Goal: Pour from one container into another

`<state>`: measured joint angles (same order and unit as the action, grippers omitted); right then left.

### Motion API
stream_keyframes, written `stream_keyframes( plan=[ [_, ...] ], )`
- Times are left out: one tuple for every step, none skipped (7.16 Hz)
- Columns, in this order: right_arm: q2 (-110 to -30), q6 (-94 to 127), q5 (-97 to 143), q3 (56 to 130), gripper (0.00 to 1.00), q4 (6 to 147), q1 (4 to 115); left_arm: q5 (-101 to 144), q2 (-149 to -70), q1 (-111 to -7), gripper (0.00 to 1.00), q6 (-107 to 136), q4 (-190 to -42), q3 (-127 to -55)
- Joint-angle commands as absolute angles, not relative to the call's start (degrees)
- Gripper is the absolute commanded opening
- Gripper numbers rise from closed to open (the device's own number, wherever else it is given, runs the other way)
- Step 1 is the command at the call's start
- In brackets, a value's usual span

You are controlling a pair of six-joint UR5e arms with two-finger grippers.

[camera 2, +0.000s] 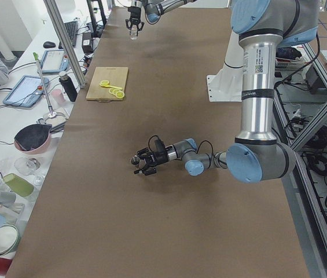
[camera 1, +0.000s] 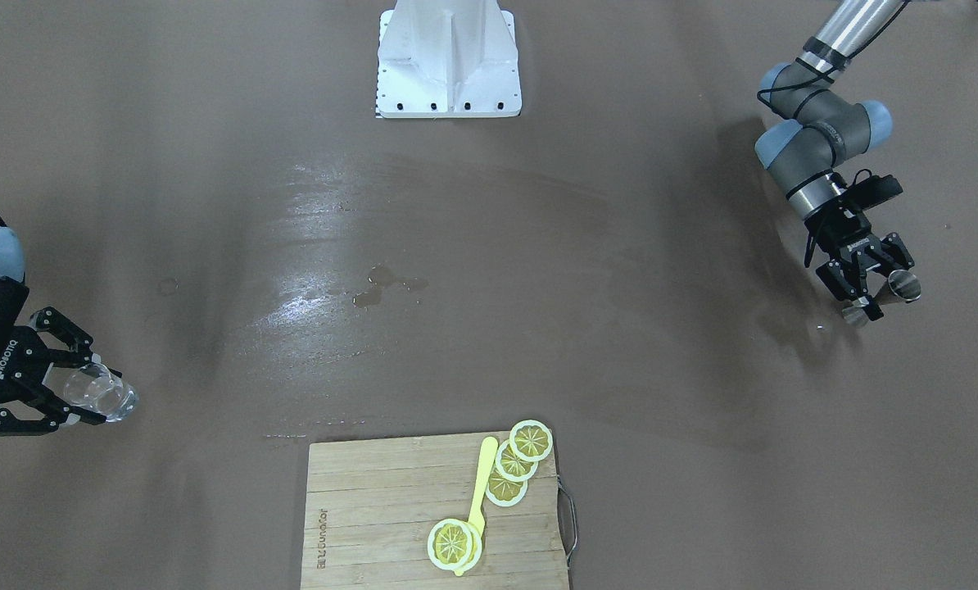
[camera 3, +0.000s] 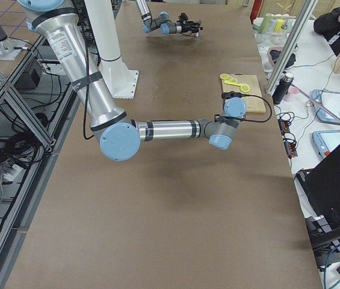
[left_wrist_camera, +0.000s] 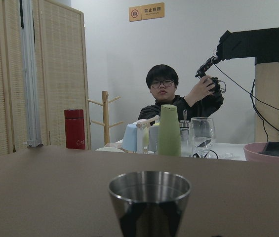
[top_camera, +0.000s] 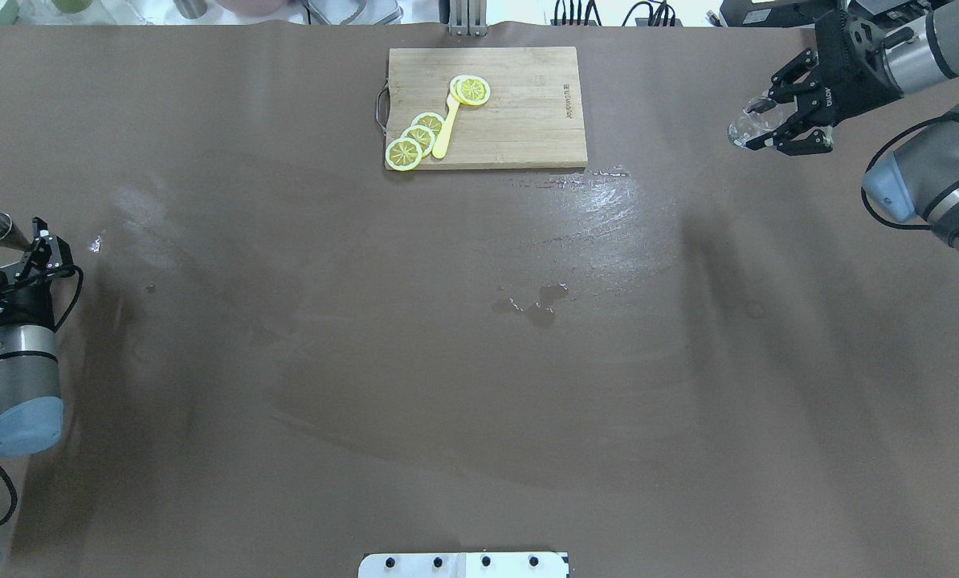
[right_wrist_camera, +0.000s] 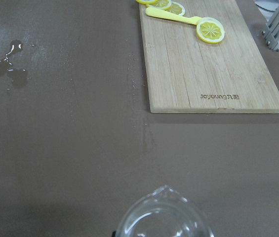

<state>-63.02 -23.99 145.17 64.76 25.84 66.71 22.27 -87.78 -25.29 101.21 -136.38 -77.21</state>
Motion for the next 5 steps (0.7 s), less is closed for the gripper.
stream_keyframes(
  plan=[
    [-62.8, -24.2, 144.0, 64.8, 0.0, 25.8, 66.1, 22.4, -89.8, -25.5, 0.57, 104.1, -136.3, -75.8],
    [-62.8, -24.2, 143.3, 64.8, 0.0, 25.8, 65.4, 22.4, -90.2, -25.4, 0.49, 104.1, -136.3, -75.5],
    [-62.8, -24.2, 142.1, 64.8, 0.0, 25.8, 64.5, 22.5, -91.5, -25.2, 0.44, 104.1, -136.0, -73.8],
    [-62.9, -24.2, 142.1, 64.8, 0.0, 25.8, 64.5, 22.4, -92.1, -25.1, 0.26, 104.1, -135.9, -73.5],
    [-62.8, -24.2, 142.1, 64.8, 0.0, 25.8, 64.4, 22.4, -92.1, -25.0, 0.02, 104.1, -135.9, -73.7]
  ],
)
